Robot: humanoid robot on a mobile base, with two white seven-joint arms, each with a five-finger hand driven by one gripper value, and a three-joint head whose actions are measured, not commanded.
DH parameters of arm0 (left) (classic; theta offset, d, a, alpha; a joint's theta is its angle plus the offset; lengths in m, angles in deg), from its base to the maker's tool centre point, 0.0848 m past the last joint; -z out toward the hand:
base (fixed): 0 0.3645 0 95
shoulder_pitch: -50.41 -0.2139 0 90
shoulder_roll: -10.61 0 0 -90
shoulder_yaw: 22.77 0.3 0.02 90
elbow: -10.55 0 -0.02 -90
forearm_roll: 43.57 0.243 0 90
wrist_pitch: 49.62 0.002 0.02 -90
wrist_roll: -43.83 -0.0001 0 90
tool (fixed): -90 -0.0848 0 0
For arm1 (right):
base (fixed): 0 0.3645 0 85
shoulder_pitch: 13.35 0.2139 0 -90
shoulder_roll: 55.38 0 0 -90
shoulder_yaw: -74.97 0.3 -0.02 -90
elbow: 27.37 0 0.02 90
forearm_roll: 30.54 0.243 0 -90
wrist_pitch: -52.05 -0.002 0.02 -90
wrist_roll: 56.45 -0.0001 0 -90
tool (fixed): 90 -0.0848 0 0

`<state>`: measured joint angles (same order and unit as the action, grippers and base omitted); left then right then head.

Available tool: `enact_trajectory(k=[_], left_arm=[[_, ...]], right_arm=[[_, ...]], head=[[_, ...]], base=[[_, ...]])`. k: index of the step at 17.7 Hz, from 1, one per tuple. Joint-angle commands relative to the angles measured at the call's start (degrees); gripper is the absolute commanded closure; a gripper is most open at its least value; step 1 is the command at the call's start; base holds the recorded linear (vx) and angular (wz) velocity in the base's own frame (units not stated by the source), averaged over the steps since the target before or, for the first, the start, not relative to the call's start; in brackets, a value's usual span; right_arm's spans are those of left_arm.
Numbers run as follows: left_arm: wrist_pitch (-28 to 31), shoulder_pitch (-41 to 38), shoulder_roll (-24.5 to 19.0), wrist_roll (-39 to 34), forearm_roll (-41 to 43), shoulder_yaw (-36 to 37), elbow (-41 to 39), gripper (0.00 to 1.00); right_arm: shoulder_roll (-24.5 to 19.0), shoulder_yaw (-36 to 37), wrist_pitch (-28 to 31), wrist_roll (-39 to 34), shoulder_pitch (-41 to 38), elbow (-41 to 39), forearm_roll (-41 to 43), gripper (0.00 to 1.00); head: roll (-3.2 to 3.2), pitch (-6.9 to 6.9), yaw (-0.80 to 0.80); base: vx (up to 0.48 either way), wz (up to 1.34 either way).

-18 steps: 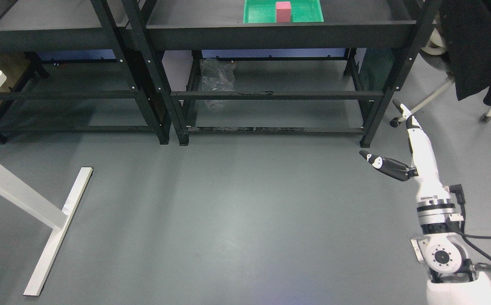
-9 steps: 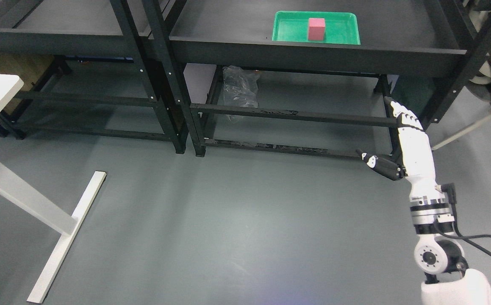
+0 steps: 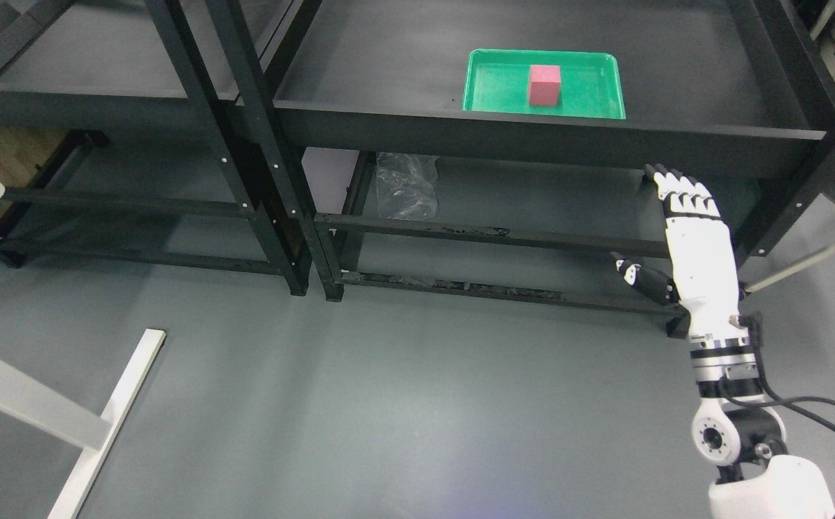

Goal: Pick pink block from left shelf to tray
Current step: 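Reach the right hand over the green tray toward the pink cube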

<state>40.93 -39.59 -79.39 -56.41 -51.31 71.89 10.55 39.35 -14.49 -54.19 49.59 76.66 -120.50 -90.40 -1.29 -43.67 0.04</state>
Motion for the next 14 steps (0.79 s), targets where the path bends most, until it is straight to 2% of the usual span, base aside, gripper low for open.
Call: enact_trajectory(k=[1, 7, 14], left_arm=[[-0.02, 1.67, -1.00, -0.04, 0.00, 0.00, -1.00, 0.00], [-0.02, 1.67, -1.00, -0.04, 0.00, 0.00, -1.00, 0.00], [-0.02, 1.67, -1.00, -0.04, 0.00, 0.00, -1.00, 0.00]], right_arm=[[-0.16, -0.54, -0.37, 0.93, -1.50, -0.47, -0.46, 0.01], [0.19, -0.37, -5.46, 0.93, -0.97, -0.47, 2.99, 0.01], [0.19, -0.37, -5.47, -2.05, 0.35, -0.47, 3.26, 0.01]], head=[[0.00, 0.00, 0.00], [0.00, 0.00, 0.00], [0.00, 0.00, 0.00]], base=[[0.296, 0.00], [0.283, -0.02], [0.270, 0.00]])
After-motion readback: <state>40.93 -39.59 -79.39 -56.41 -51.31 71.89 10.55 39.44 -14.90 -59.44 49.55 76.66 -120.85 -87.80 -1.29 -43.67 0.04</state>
